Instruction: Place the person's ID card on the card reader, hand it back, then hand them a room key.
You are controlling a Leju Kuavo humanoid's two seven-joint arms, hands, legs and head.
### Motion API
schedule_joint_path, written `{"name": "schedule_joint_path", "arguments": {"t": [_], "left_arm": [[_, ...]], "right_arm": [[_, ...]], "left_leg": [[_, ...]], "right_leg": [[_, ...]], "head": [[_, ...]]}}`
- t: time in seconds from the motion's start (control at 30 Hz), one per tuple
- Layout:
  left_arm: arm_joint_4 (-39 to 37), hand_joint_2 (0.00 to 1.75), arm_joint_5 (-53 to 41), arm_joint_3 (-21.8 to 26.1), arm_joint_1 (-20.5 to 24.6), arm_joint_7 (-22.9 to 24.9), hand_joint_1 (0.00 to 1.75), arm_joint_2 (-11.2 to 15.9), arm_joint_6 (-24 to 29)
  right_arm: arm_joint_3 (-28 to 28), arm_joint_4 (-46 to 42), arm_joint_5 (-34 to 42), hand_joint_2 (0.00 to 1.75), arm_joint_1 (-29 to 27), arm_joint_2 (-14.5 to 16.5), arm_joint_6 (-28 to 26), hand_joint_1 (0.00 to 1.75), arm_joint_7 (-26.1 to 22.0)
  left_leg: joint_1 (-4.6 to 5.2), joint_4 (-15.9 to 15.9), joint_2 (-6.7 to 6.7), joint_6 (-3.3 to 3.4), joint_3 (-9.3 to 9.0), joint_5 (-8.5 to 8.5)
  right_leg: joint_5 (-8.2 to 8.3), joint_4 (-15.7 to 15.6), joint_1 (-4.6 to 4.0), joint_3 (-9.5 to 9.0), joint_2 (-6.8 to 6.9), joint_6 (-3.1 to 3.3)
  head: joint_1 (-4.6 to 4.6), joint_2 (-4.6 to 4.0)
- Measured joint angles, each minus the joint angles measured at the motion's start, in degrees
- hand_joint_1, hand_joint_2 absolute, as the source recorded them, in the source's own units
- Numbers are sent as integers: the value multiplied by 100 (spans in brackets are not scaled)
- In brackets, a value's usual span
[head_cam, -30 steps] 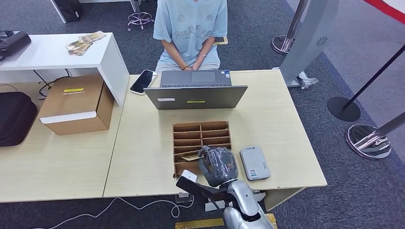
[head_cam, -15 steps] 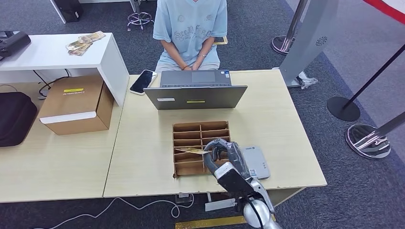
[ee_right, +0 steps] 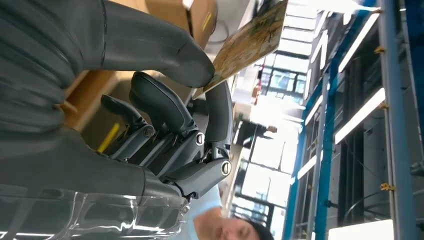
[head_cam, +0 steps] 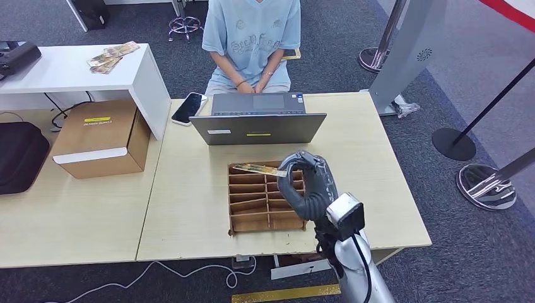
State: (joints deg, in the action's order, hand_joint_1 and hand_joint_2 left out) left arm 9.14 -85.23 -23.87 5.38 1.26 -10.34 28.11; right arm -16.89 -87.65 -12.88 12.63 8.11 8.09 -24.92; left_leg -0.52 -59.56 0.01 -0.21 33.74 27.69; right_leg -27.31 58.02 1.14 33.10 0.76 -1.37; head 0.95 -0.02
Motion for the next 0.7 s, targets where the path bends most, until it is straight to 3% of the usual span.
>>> {"name": "schedule_joint_path", "arguments": {"t": [0.27,0.5,0.7], "left_arm": [[0,0,-23,-58,46,3,0,-34,0],[0,0,-24,-173,80,-79,0,-50,0],[0,0,-24,-241,90,-89,0,-50,0]], "right_arm": [[-368,668,-2258,175,1596,11,-1585,175,904],[-506,2074,-3186,175,3098,218,-1853,175,1546],[-538,3002,-3526,175,3821,360,-1933,175,1676]], "left_leg": [[0,0,0,-12,0,-13],[0,0,-2,-26,0,-22],[0,0,-3,-27,2,-22]], "right_leg": [[9,8,0,5,0,10],[14,15,-3,11,0,14],[14,18,-5,13,-1,15]], "head": [[1,0],[1,0],[1,0]]}}
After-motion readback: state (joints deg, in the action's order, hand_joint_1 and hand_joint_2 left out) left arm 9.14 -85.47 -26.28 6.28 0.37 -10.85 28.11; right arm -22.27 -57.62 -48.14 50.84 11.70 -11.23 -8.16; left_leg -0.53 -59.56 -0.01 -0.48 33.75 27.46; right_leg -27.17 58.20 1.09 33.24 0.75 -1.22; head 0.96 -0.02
